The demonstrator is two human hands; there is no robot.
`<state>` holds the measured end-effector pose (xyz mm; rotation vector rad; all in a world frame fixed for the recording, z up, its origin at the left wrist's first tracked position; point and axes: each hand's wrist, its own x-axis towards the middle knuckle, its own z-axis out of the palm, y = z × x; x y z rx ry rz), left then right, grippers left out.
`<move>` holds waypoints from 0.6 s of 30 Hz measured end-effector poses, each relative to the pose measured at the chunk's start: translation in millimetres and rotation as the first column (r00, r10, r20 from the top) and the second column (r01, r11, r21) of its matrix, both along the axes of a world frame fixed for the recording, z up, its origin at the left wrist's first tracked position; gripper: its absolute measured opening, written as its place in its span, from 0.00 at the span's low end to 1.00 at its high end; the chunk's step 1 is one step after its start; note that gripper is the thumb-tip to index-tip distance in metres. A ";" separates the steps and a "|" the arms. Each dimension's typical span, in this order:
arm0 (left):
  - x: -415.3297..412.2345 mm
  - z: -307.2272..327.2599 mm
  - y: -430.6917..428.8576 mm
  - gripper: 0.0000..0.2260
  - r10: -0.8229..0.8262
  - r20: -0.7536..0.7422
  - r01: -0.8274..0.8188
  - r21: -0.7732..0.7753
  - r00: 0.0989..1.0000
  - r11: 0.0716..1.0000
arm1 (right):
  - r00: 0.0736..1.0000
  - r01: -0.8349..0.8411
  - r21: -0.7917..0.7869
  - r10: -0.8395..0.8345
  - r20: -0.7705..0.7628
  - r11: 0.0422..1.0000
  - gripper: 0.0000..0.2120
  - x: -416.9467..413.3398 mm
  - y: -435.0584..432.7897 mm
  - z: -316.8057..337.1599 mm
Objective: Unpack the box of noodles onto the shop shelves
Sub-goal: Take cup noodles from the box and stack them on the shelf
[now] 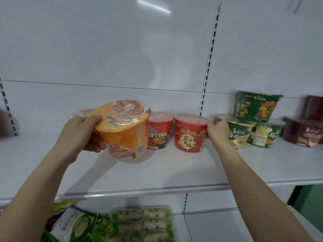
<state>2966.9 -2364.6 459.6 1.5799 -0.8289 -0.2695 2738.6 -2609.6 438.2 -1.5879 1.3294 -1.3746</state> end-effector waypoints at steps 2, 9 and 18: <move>2.1 1.2 -0.4 0.15 -0.001 0.007 0.001 0.003 1.000 1.000 | 0.999 -0.016 0.026 0.015 0.032 1.000 0.16 4.9 -0.5 1.2; 7.4 2.0 -2.7 0.16 -0.002 0.031 0.001 0.025 1.000 1.000 | 0.994 -0.002 0.016 0.000 0.110 1.000 0.13 15.1 -8.1 -3.9; 3.2 1.9 -13.7 0.15 -0.021 0.048 0.018 0.050 0.999 0.999 | 0.997 0.072 -0.066 -0.074 -0.031 0.995 0.21 17.7 -16.9 -4.6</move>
